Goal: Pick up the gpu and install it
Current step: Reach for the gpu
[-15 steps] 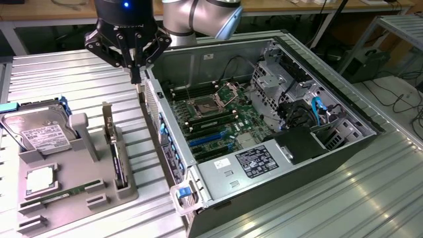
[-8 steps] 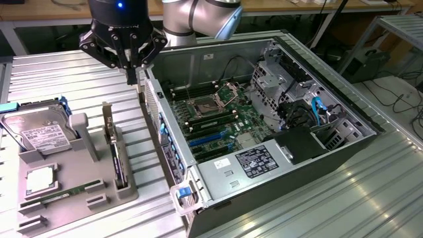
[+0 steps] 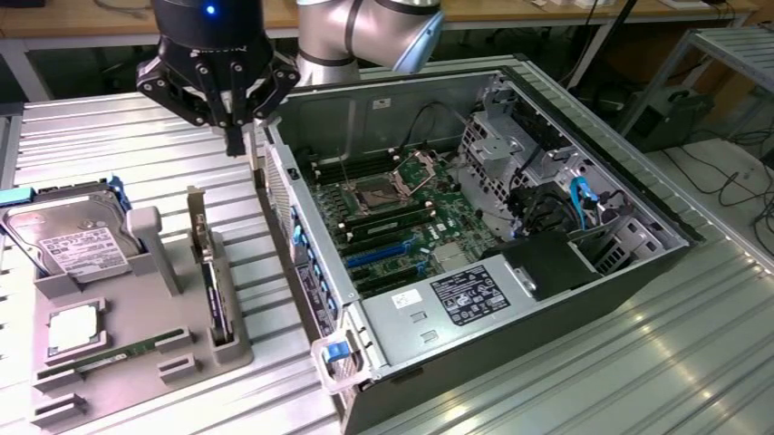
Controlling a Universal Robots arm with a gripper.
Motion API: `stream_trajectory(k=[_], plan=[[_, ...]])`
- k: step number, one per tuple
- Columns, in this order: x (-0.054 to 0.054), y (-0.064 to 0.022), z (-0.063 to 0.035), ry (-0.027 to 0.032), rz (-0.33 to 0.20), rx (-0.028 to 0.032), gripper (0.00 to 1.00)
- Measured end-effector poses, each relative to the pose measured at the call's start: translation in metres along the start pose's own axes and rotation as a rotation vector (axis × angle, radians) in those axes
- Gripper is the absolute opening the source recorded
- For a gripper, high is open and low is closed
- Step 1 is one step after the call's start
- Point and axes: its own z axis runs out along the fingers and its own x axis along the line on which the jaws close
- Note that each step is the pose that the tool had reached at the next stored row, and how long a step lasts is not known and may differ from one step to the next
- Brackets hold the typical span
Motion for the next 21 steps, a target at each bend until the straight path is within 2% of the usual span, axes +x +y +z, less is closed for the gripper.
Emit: stream_trajectory(k=[13,21], plan=[[0.014,-0.0026,-0.0003,0.0001,0.0,0.0,0.11],[0.023,-0.0126,-0.0007,0.0001,0.0,0.0,0.11]])
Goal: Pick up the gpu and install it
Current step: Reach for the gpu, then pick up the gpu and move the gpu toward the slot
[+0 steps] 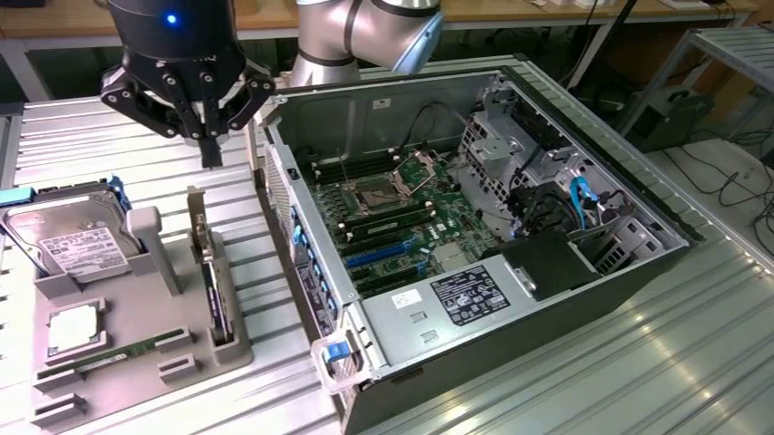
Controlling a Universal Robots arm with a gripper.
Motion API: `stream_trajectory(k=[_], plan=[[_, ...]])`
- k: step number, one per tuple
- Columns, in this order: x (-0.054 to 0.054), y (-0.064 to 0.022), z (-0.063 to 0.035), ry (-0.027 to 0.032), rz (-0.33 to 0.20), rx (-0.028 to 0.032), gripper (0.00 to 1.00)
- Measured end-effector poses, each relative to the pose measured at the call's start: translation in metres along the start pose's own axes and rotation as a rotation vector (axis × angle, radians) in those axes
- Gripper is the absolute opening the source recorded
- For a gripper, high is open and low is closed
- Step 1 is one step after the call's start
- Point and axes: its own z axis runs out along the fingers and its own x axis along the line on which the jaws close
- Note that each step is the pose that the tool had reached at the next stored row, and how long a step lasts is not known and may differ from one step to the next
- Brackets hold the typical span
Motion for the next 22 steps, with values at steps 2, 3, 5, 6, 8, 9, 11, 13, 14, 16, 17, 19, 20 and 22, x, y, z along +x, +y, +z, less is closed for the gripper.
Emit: stream_trajectory(k=[2,3,5,6,8,9,11,13,14,16,17,19,20,22], plan=[[0.002,-0.0025,-0.0001,0.0,0.0,-0.0001,0.11],[0.002,-0.0038,-0.0001,0.0,0.0,-0.0001,0.11],[0.004,-0.006,-0.0002,0.0,0.0,0.0001,0.11],[0.004,-0.007,-0.0002,0.0,0.0,0.0,0.11],[0.007,-0.0107,-0.0003,0.0,0.0,0.0,0.11],[0.008,-0.0117,-0.0003,0.0,0.0,0.0,0.11],[0.01,-0.0141,-0.0004,0.0,0.0,0.0,0.11],[0.012,-0.0161,-0.0005,0.0,0.0,0.0,0.11],[0.013,-0.0168,-0.0006,0.0001,0.0,0.0001,0.11],[0.015,-0.0184,-0.0006,0.0,0.0,0.0,0.11],[0.016,-0.0191,-0.0006,0.0,0.0,0.0001,0.11],[0.018,-0.0196,-0.0007,0.0,0.0,0.0,0.11],[0.018,-0.0197,-0.0007,0.0,0.0,0.0,0.11],[0.018,-0.0191,-0.0005,0.0,0.0,0.0,0.11]])
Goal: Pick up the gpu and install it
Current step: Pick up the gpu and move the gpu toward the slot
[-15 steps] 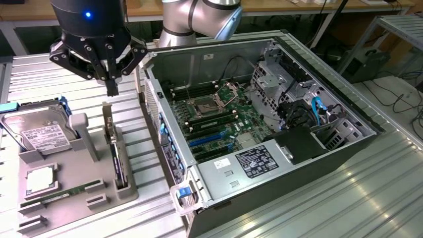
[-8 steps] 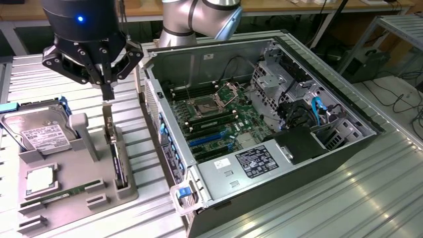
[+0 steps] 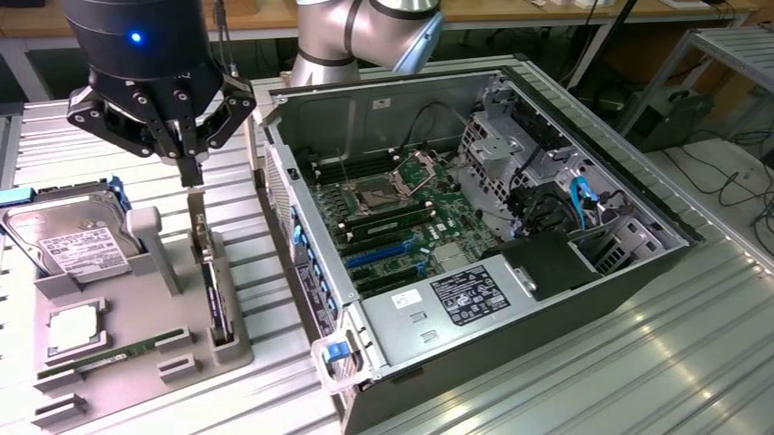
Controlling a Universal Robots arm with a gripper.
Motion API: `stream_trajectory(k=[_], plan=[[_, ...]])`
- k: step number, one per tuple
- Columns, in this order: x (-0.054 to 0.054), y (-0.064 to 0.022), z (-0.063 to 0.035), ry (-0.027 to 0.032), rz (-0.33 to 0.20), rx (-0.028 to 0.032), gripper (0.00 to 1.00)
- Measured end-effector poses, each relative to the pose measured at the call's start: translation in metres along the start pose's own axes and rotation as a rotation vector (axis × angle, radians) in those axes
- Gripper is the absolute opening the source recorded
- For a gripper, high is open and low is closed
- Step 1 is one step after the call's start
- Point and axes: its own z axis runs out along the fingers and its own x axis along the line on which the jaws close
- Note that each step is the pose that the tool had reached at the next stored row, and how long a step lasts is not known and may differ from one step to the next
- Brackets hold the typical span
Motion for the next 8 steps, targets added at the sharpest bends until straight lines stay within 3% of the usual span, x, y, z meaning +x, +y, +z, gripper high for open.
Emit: stream_trajectory(k=[8], plan=[[0.0,0.0,0.0,0.0,0.0,0.0,0.11]])
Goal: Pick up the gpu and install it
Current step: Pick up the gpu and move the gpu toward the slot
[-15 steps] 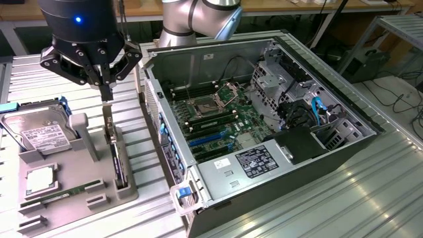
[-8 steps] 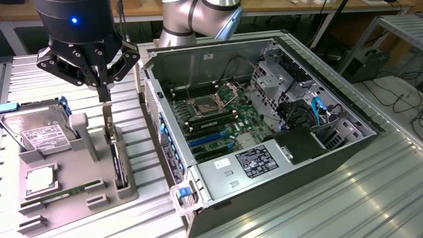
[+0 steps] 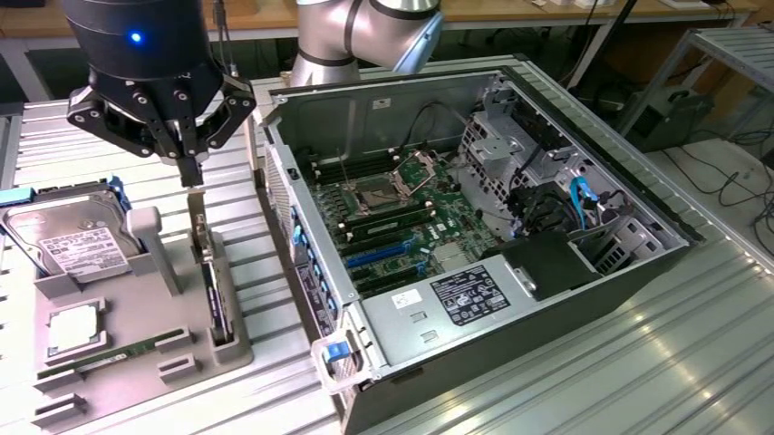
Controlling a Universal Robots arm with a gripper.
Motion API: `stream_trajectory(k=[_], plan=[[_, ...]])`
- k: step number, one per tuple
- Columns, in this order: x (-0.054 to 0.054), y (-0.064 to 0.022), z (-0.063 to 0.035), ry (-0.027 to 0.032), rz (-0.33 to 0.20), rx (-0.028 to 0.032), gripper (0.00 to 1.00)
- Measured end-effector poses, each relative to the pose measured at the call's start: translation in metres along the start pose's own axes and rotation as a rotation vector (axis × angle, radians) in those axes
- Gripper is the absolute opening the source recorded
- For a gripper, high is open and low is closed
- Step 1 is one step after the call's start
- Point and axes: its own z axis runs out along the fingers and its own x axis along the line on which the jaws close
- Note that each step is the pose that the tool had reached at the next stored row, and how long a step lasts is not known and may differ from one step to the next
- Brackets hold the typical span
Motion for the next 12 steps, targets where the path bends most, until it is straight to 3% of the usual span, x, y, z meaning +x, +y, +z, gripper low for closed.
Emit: stream_trajectory(k=[3,5,8,9,12], plan=[[0.0,0.0,0.0,0.0,0.0,0.0,0.11],[0.0,0.0,0.0,0.0,0.0,0.0001,0.24],[0.0,0.0,0.0,0.0,0.0,0.0,0.3],[0.0,0.0,0.0,-0.0001,0.0,0.0,0.42],[0.0,0.0,0.0,0.0,-0.001,0.0002,0.54]])
